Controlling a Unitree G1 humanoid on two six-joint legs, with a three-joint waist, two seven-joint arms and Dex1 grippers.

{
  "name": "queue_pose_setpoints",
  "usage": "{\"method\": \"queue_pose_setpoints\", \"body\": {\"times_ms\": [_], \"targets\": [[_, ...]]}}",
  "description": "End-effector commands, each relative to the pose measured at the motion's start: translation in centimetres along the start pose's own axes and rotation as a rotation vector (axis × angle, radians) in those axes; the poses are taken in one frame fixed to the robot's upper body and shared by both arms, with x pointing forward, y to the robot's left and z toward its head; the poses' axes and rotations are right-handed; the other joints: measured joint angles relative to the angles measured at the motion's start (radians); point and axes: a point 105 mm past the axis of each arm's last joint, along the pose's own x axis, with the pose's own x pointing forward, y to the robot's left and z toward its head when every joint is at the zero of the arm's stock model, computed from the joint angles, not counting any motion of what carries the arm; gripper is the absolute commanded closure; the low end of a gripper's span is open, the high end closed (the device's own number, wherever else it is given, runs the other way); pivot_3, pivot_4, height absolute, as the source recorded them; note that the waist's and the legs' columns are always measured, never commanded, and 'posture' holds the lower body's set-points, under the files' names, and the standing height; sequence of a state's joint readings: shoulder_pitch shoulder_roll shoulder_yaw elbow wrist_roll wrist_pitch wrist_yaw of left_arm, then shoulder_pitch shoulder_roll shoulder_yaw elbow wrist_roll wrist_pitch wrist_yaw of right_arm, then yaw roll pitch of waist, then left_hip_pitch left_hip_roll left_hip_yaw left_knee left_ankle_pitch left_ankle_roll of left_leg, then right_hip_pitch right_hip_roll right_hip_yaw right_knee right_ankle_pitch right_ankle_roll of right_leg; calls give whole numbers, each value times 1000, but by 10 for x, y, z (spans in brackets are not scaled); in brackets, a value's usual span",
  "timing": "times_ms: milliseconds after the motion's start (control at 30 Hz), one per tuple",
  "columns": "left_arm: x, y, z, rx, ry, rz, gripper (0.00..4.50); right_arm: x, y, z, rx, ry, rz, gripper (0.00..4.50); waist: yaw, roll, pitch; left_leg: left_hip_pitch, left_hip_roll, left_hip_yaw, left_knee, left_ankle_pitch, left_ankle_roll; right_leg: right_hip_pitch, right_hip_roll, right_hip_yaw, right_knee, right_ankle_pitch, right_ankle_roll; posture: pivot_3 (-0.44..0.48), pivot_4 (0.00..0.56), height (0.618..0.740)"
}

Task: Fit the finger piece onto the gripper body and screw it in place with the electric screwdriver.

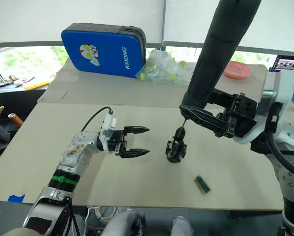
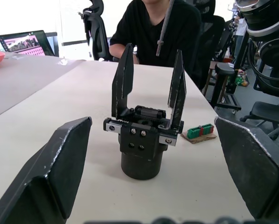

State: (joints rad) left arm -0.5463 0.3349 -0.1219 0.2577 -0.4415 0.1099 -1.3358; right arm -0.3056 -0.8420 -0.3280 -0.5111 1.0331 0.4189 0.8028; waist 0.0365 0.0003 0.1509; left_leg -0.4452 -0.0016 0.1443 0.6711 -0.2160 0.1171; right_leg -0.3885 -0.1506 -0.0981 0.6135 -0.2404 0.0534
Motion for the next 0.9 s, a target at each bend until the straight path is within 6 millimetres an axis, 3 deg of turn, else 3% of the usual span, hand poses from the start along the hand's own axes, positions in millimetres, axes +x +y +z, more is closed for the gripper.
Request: {"method": "queue_pose_setpoints", "body": {"times_ms": [33, 900], "targets": [[3, -1, 5, 40, -8, -4, 0, 3, -1, 10, -43, -41, 25, 2565, 0, 0, 0, 0, 0, 0, 0, 0, 0, 0, 0, 0, 0, 0, 0, 0, 150, 740], [25, -3, -16, 92, 79, 10, 0, 11, -12, -25, 63, 16, 133, 2565, -2, 0, 0, 0, 0, 0, 2, 0, 0, 0, 0, 0, 1, 1, 0, 0, 150, 740]]}}
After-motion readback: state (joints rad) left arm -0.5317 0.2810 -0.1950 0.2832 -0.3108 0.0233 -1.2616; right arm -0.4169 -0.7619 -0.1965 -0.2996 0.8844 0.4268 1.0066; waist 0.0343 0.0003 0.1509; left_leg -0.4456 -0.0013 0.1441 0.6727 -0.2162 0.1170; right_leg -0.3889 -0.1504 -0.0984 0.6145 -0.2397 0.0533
